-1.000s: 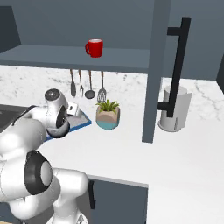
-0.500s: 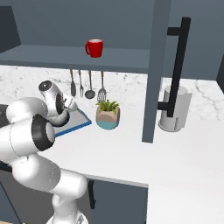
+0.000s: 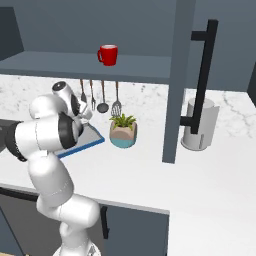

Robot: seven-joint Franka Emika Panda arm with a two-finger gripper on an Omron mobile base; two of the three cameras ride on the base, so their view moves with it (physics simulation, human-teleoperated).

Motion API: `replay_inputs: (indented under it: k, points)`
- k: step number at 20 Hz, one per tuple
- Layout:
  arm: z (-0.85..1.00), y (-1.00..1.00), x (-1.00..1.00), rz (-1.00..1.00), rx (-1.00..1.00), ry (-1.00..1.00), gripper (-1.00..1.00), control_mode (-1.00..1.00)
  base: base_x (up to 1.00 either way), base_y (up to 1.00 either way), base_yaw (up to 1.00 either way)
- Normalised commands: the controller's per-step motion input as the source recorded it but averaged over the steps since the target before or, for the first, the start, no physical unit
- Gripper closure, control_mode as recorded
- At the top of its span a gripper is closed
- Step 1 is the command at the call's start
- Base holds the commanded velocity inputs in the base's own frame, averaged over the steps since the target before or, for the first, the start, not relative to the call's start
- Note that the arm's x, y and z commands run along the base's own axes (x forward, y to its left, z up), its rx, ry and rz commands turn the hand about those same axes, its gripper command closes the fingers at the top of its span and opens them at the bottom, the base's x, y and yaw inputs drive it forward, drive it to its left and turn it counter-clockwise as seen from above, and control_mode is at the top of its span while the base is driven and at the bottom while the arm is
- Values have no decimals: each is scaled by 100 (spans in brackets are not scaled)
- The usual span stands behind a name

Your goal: Pick the kettle from the counter and place it on the tray. Then pick the mug from the cabinet and place it on the tray. Then close the cabinet doors.

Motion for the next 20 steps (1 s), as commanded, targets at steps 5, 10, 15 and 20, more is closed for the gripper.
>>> replay_inputs:
  k: [5,10,15,20]
  points:
    - [-30,0,40,-1,-2,0,100,-100,0,0,0]
    - [-40,0,19,-1,-5,8,100,-100,0,0,0]
    - [-37,0,31,0,-9,2,100,-100,0,0,0]
    - [-29,-3,26,0,-10,0,100,-100,0,0,0]
